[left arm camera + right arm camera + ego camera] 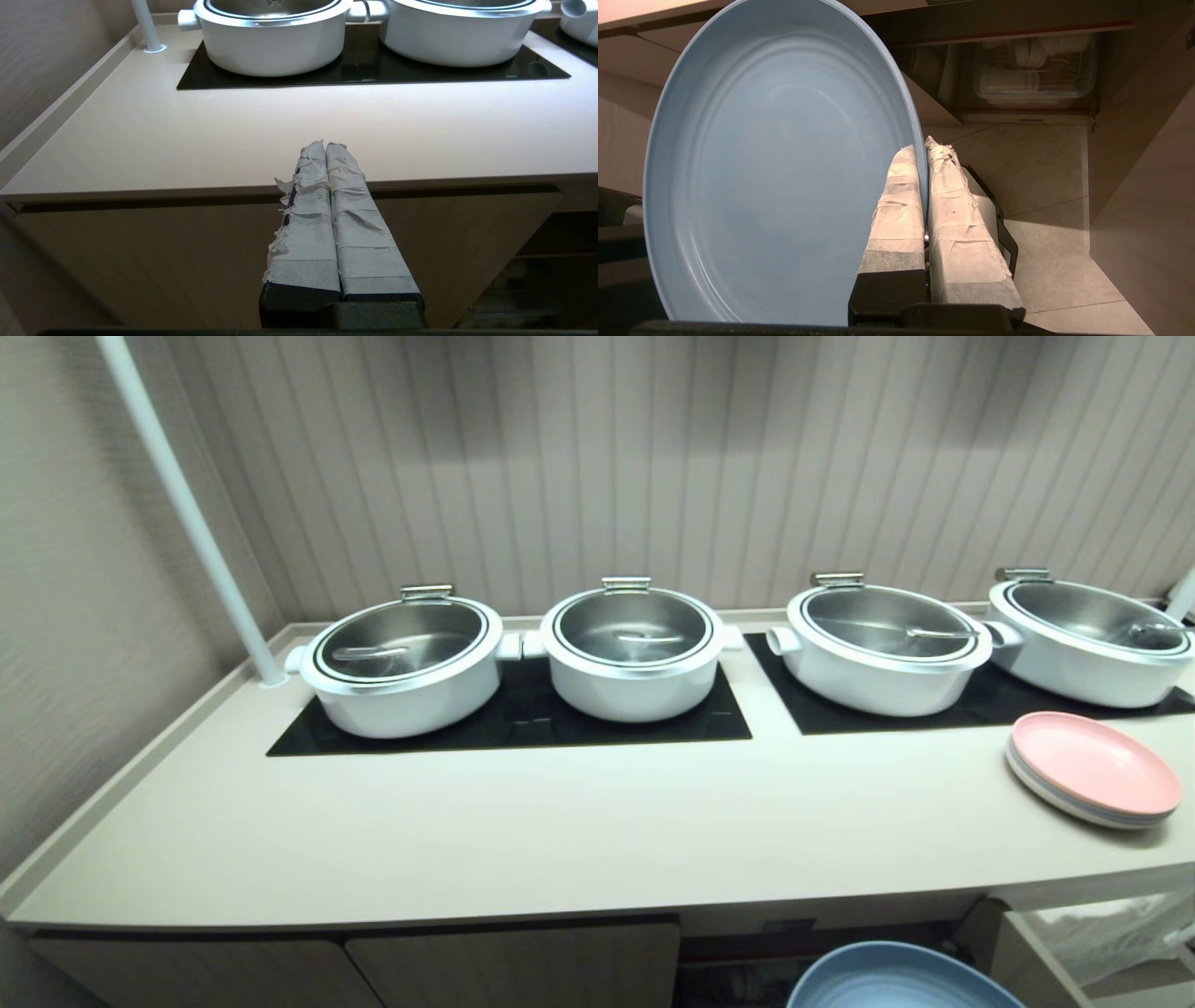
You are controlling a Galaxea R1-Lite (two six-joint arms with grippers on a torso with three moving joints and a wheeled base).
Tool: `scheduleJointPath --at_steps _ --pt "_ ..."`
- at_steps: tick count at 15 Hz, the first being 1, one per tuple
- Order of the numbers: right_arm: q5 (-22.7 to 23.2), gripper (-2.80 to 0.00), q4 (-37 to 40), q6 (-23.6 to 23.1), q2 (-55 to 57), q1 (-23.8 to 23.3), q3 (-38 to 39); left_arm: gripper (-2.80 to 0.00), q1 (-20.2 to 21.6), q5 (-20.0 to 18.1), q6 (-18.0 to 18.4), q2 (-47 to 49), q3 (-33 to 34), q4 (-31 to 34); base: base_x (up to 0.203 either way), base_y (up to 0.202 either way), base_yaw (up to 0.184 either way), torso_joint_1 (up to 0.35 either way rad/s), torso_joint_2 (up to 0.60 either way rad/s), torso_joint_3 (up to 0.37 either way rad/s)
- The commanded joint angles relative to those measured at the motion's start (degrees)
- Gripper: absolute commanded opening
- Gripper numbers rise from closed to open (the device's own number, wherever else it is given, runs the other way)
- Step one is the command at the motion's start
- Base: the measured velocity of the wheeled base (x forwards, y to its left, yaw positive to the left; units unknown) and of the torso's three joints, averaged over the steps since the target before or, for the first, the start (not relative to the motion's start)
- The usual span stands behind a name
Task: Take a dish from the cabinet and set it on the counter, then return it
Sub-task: Place it on the table
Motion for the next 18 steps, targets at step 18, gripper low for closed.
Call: scheduleJointPath --at_steps 18 --pt "0.05 -2.8 1.1 6.18 8.67 -3.06 -8.47 -2.8 0.0 -0.01 -0.02 -0.02 0.0 0.0 0.0 0.0 0.0 0.0 0.0 0.0"
